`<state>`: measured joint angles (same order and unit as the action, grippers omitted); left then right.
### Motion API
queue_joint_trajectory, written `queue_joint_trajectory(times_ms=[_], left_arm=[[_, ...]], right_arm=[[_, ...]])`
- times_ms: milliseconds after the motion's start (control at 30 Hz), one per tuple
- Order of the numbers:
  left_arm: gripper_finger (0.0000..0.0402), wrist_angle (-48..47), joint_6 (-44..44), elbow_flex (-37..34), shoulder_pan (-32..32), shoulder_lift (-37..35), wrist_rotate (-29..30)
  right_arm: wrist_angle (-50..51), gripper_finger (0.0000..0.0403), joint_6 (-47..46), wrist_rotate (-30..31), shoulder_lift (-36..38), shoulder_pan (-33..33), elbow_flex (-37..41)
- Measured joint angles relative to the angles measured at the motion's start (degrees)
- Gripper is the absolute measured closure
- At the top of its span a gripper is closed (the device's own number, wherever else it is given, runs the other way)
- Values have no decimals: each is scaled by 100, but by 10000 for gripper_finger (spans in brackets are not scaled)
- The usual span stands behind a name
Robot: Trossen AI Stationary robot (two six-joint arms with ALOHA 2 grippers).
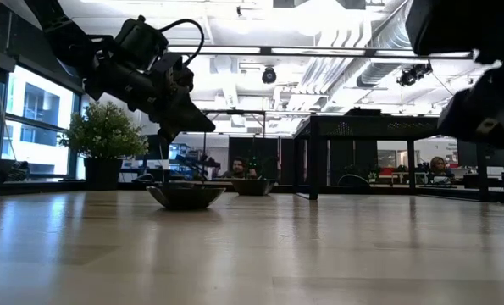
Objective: Pick & Place Mini shaped plates
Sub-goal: Stack the black distorted square plate on top of the black distorted square plate on the shelf
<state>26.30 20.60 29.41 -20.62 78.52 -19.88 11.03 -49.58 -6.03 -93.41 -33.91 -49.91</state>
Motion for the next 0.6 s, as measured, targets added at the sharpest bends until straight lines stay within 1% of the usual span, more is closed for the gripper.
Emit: queue_joint_trajectory(times_ms=[100,200,367,500,600], left_arm=[[401,5,0,0,0,0,-1],[401,7,0,0,0,0,-11],[401,7,0,0,0,0,-12],[401,9,0,0,0,0,-11],[401,9,0,-2,0,0,-11]], right_arm=[[-4,268,200,-56,-131,0,0],[4,290,227,-124,-229,0,0],[30,347,201,-146,-264,0,0],[33,394,4,-152,-260,26,-2],[130,394,-179,-148,-260,52,-91]])
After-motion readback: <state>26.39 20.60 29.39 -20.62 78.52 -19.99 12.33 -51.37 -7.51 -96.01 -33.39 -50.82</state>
